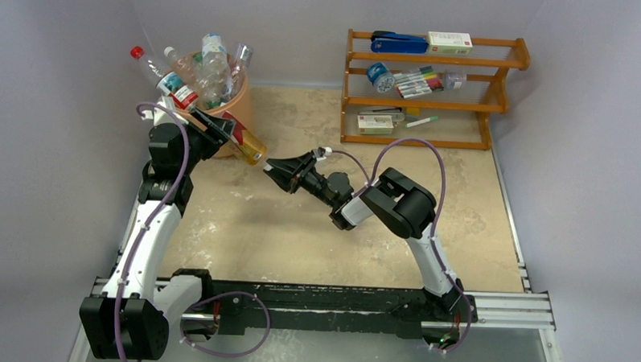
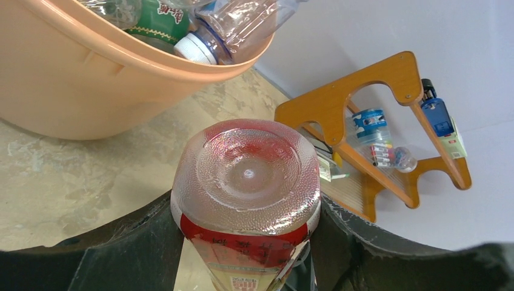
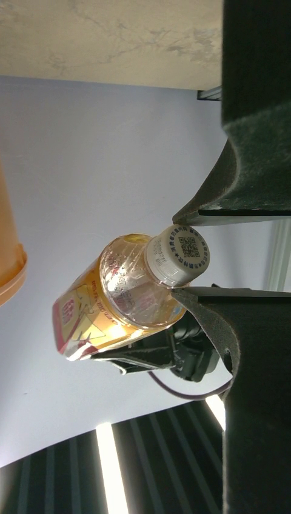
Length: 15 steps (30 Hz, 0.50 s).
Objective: Put the plastic bottles in the bin
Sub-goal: Pick up the plastic bottle at the center of the board.
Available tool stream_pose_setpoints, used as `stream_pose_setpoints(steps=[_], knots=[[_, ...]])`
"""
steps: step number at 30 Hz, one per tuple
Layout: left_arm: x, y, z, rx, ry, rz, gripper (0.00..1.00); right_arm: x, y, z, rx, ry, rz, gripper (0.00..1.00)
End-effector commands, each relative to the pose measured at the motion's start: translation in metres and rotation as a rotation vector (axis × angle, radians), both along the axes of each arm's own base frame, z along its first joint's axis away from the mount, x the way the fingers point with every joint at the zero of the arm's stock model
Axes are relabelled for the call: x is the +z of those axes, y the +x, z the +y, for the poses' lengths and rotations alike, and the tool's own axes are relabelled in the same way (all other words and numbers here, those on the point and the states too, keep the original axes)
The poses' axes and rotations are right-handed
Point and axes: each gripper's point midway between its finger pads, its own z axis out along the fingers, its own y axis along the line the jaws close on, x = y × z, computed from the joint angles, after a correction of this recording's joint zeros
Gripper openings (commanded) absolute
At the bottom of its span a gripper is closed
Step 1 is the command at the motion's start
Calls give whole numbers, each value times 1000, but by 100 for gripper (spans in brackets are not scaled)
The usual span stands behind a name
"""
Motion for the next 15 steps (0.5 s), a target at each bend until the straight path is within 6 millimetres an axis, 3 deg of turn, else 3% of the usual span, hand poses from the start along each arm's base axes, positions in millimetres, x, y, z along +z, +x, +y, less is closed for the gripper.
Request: stream_pose_setpoints(steps=[1, 3, 4, 9, 15], knots=[[35, 5, -3, -16, 29, -82, 50, 61, -58, 3, 137, 96, -250, 29], [37, 5, -1, -10, 46, -78, 50, 65, -64, 2, 159, 87, -270, 40], [39, 5, 0, -7, 50, -79, 50, 65, -67, 2, 166, 80, -275, 51], [53, 4, 2, 3, 61, -99, 50, 39, -75, -14, 177, 34, -242, 79], [76, 4, 14, 50, 137, -111, 50, 23, -86, -33, 174, 28, -219, 90]])
